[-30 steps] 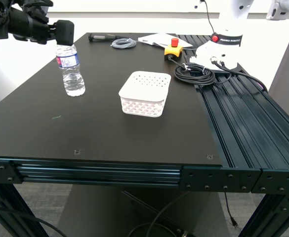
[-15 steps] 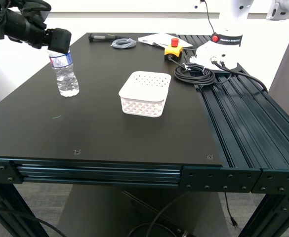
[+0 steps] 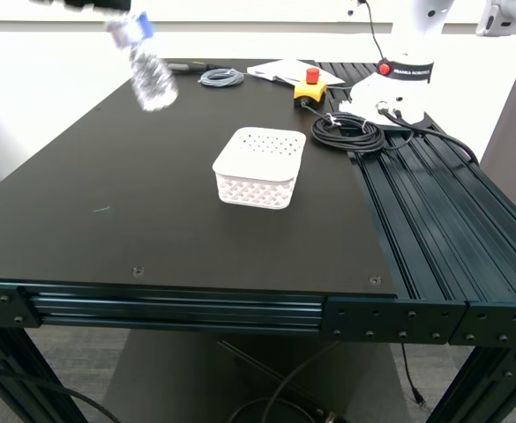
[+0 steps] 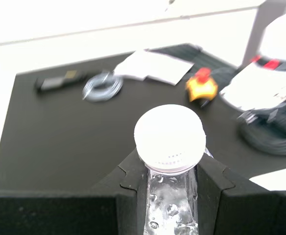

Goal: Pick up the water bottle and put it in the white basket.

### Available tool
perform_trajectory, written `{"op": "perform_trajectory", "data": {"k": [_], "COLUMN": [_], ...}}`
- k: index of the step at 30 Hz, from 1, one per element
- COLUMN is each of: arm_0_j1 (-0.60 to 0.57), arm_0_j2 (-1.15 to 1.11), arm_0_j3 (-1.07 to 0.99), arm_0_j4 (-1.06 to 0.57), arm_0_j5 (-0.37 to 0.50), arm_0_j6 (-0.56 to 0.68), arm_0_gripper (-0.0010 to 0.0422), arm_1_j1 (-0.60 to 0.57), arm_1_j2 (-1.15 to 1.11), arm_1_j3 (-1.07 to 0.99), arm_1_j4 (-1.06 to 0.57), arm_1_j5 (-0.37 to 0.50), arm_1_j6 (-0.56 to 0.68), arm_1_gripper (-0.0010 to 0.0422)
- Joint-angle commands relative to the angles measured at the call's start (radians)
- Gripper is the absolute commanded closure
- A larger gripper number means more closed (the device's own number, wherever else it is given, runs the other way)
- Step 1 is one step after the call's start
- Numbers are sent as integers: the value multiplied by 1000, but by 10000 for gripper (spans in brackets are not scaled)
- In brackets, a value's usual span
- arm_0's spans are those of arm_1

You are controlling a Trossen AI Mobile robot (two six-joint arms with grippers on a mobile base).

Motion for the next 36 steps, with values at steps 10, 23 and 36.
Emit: {"op": "perform_trajectory", "data": {"k": [10, 23, 36], "arm_0_j1": [0, 0, 0], "arm_0_j2": [0, 0, 0], "arm_0_j3": [1, 1, 1], "arm_0_j4": [0, -3, -4], "arm_0_j5": [1, 1, 1], "arm_0_j6": [3, 3, 3], "arm_0_gripper": [412, 412, 412], "arm_1_j1": [-362, -372, -369], "arm_1_j2": [119, 276, 276], "arm_1_j3": [233, 305, 305], "arm_1_j4": [-127, -162, -193], "arm_1_j5": [-71, -58, -133], "arm_1_j6": [27, 58, 46], "arm_1_gripper": [413, 400, 143]}}
